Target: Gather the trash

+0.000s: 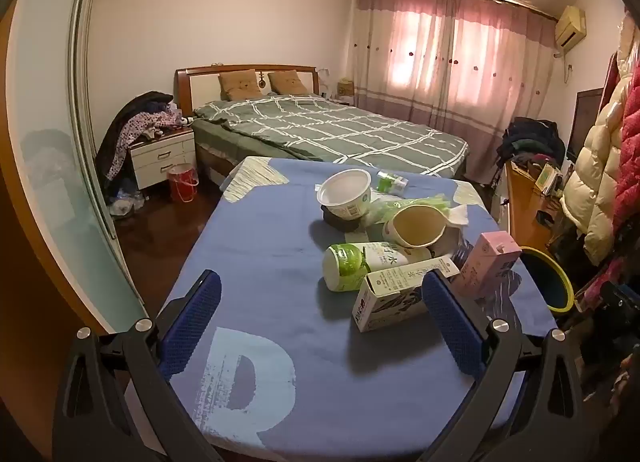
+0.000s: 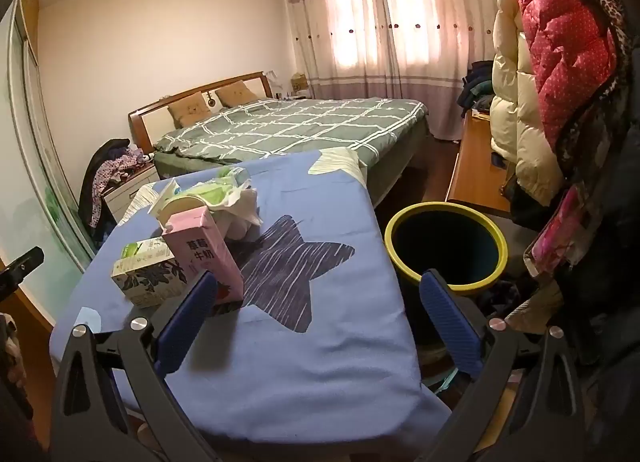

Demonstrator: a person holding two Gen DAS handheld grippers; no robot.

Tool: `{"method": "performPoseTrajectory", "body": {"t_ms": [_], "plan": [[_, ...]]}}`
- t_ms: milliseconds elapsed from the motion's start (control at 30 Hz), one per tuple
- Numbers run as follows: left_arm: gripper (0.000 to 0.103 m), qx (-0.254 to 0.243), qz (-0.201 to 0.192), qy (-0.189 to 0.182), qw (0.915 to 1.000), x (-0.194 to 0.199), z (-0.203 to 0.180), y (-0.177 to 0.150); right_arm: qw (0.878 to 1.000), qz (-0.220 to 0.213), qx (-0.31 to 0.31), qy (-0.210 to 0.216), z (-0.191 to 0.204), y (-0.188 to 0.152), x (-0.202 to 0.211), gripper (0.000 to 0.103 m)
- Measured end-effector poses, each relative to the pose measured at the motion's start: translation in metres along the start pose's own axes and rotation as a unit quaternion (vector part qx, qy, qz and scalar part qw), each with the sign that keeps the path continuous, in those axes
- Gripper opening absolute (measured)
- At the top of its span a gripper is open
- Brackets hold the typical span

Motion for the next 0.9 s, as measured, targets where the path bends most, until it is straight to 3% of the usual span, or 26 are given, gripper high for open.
{"method": "performPoseTrajectory", "body": {"t_ms": [900], "plan": [[0.099,-0.015,-0.003,-0.009,0.9998,0.001,-0.009,-0.002,1.0,0.001,-0.012,0.01,-0.006,-0.003,-0.011,0.097]]}}
Point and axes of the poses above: each gripper's, at about its wrist camera, not at the fingertips, and x roughly against the way its jaws point, z to its left, y to its top, the point moved 4 cm from there along -x, roughly the way its jaws point, and after that the axes turned 10 degrees about z, right-handed, at the moved point
